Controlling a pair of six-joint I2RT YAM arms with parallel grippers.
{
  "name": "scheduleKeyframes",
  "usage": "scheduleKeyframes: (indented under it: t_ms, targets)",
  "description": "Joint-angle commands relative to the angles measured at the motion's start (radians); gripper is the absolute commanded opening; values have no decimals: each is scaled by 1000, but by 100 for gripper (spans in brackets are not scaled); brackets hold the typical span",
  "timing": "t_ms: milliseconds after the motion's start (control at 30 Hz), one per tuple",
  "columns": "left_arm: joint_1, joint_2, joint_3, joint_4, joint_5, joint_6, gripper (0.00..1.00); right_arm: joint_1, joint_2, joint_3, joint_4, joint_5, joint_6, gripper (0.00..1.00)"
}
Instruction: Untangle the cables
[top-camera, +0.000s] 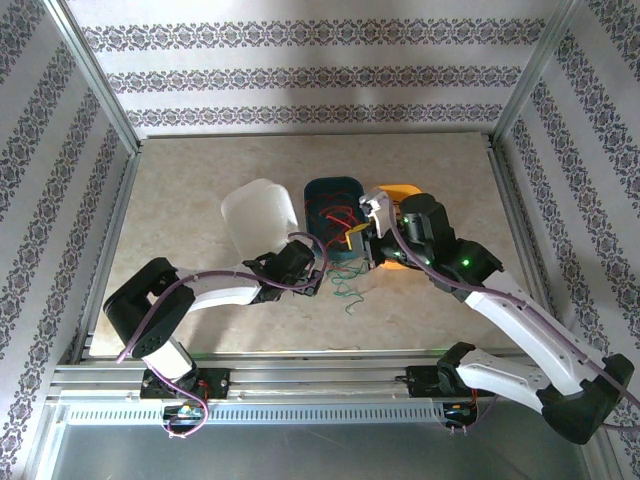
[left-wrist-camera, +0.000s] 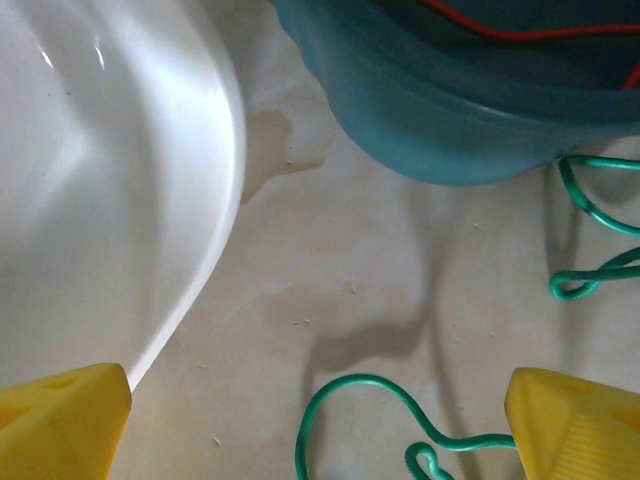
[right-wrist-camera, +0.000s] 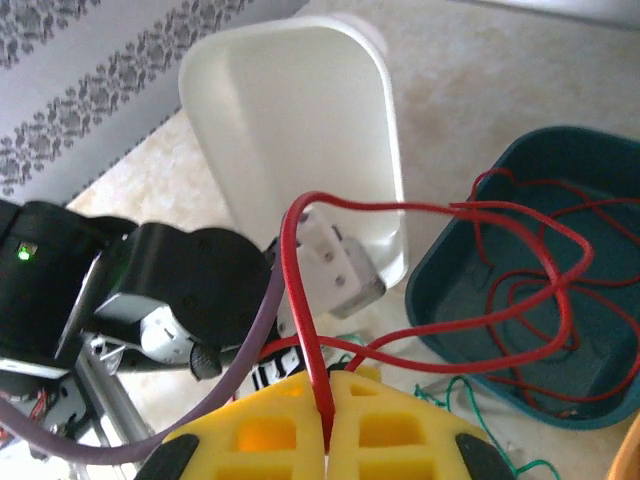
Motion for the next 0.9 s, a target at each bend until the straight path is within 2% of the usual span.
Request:
scheduleKeyframes:
  t_ms: [0,167,333,467,567,733,867]
  targets:
    - [14,-53,42,-126,33,79,98,-15,-7,22,65,25,47,0]
    - [74,-104,94,-191,143,124,98,-61,66,21,119,39,88,0]
    - [97,-129,129,-202,158,172,98,-101,174,23,217,5,107,0]
    - [108,-211,121,-163,116,145,99,-140,280,49,272,-9,107,0]
    - [136,-308,102,-147,-9,50,100,-171,365,64,315,-27,104,0]
    - [254,-454,47,-204,-170,-144,100,-224,545,101,380,-67,128,0]
    - [371,-493,0,-256,-155,-229,100,-222,697,162,351,-33,137,0]
